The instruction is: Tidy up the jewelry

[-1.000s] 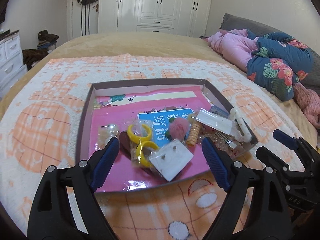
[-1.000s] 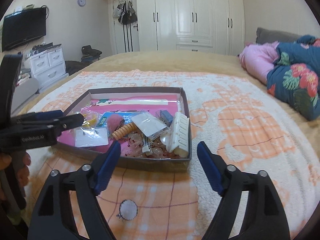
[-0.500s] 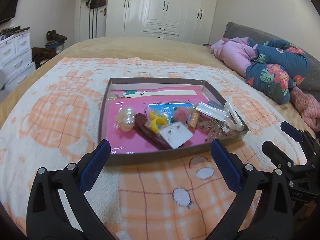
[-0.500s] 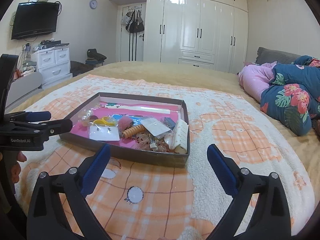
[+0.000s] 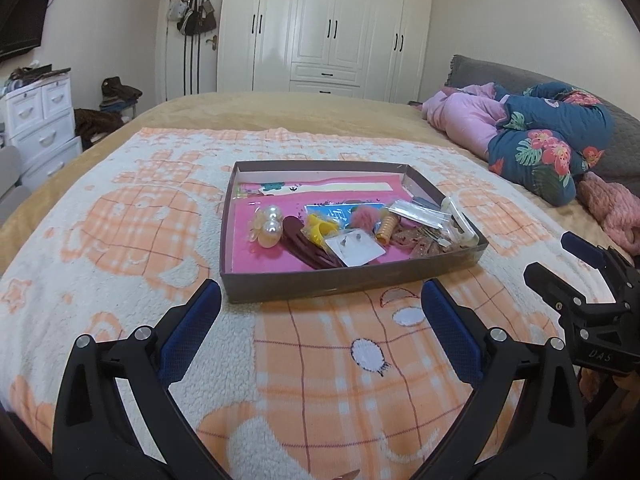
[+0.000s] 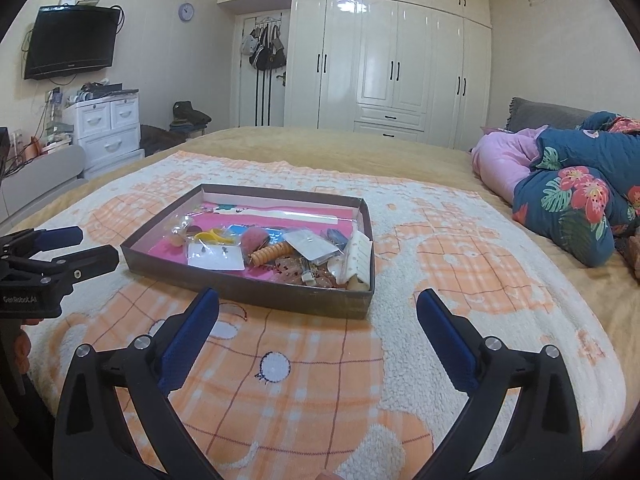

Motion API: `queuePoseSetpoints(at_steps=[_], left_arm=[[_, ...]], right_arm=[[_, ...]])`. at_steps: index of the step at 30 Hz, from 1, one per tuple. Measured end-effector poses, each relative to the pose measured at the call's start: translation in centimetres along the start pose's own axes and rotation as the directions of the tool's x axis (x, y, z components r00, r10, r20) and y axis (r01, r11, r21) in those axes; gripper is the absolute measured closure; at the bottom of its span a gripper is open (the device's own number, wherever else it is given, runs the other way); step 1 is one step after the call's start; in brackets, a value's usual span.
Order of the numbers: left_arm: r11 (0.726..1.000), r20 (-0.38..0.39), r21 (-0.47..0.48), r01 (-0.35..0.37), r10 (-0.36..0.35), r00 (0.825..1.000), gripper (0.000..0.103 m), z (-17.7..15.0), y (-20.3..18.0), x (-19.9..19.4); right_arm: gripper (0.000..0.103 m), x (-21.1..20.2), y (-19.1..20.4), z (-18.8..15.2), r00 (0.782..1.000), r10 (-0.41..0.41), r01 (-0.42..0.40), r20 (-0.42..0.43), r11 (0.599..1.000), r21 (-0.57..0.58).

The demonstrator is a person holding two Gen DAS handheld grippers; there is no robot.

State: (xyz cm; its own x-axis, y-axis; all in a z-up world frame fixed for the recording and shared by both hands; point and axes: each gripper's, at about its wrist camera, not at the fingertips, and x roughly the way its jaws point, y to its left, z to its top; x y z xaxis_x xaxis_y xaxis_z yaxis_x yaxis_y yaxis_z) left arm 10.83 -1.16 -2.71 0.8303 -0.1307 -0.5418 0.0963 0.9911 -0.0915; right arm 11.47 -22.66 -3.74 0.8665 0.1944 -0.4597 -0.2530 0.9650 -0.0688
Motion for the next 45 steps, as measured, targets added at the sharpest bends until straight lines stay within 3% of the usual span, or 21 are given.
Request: queuePoseSetpoints(at_steps=[15,26,45], left_arm=[[0.999,0.071,0.011,-0.048,0.047,0.996,0.011,-1.1,-0.6,-1.8],[0.998,0.112,0.003,-0.055,0.054,0.992,0.011,-1.6,-0.7,-3.2],[0.997,0.147,-0.017,-0.077,0.079,0.986,0.011,-1.9,-0.1,-4.9]], right_arm=[[0.006,-2.2,0.0,-1.1,0.997,-0.015,0.013,0.073,1.000,0.028],[0.006,-5.1,-0.1,-1.1,0.976,-0.020,0.007,0.218,0.998,0.060],[0.006,-6.9,0.0,-1.5,0.967,-0.013,-0.004,0.255,0.998,0.066]])
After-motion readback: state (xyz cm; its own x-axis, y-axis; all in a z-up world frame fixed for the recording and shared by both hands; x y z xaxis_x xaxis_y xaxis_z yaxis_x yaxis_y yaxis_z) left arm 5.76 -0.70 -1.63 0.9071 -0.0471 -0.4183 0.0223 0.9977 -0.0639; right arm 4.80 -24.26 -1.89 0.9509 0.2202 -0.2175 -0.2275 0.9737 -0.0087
